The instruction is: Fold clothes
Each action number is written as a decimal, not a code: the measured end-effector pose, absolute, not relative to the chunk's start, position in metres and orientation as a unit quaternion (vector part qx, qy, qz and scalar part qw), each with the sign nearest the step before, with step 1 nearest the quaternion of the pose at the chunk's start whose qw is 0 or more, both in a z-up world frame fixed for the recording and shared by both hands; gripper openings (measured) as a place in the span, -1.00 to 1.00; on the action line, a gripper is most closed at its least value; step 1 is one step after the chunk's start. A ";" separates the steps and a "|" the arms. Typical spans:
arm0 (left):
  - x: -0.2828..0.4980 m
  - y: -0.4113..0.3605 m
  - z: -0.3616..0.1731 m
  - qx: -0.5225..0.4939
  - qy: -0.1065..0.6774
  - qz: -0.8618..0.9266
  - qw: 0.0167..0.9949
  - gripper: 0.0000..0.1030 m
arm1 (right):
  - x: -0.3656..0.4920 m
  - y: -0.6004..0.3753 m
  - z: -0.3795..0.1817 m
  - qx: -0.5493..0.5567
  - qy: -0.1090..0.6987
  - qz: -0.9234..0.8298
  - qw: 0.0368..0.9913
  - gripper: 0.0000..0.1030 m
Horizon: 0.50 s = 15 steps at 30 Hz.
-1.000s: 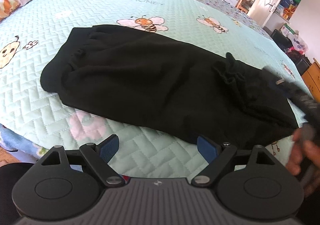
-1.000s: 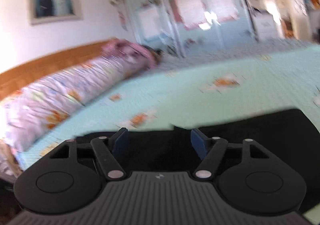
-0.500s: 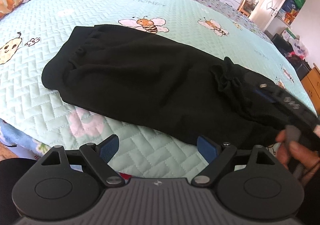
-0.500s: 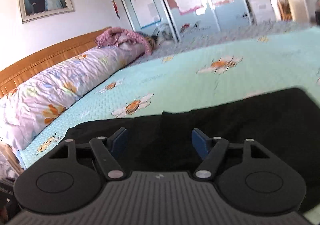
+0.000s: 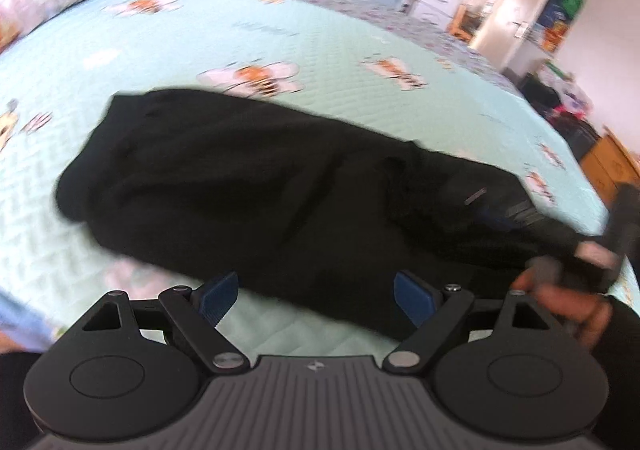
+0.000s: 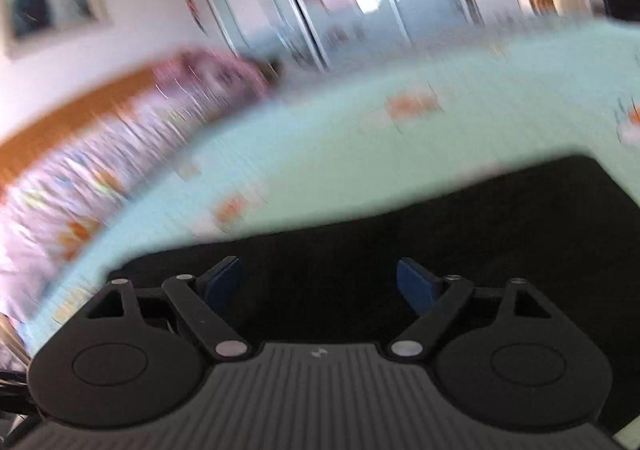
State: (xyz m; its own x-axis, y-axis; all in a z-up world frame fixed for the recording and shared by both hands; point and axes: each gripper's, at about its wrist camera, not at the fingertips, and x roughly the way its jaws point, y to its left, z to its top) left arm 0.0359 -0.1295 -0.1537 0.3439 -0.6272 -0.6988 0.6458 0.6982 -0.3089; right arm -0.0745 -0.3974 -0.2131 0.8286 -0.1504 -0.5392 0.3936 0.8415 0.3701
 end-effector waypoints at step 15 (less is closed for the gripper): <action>0.030 -0.323 -0.167 0.084 0.386 -0.544 0.740 0.76 | -0.136 -0.516 -0.219 0.321 0.203 -0.272 0.884 0.61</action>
State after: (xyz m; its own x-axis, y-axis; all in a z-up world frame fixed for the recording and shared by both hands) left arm 0.0300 -0.3228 -0.1667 0.1096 -0.7402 -0.6634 0.8700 0.3942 -0.2960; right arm -0.1364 -0.5159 -0.2192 0.7692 -0.3508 -0.5341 0.6118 0.6457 0.4569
